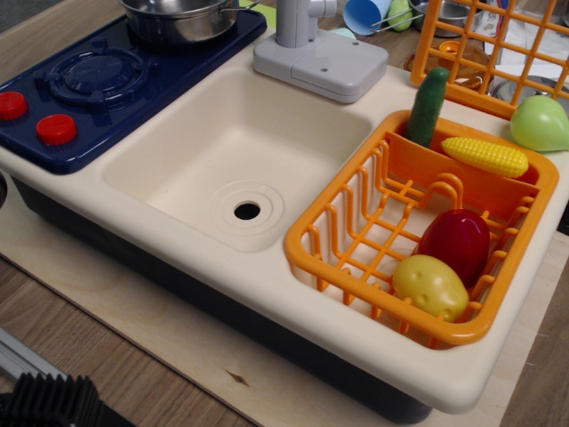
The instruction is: Put eggplant into pan
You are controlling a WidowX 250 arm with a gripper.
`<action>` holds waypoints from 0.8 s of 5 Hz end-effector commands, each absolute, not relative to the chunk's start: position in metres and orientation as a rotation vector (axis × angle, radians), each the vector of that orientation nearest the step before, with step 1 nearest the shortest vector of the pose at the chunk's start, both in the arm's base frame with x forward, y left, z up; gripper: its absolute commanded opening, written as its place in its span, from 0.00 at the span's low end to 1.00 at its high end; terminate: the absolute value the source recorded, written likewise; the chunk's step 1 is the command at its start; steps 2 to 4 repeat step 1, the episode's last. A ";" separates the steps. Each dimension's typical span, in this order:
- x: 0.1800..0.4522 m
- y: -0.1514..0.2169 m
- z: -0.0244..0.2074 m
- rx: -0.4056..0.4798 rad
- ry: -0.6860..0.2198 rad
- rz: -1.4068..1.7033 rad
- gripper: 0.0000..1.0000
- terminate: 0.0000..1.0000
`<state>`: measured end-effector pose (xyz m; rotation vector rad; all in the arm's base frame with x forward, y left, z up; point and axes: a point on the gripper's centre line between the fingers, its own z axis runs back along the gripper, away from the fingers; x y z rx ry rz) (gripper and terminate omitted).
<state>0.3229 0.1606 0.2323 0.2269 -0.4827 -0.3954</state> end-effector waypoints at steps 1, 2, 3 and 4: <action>0.321 0.163 0.244 0.258 -0.509 -0.405 1.00 1.00; 0.321 0.163 0.244 0.258 -0.509 -0.405 1.00 1.00; 0.321 0.163 0.244 0.258 -0.509 -0.405 1.00 1.00; 0.321 0.163 0.244 0.258 -0.509 -0.405 1.00 1.00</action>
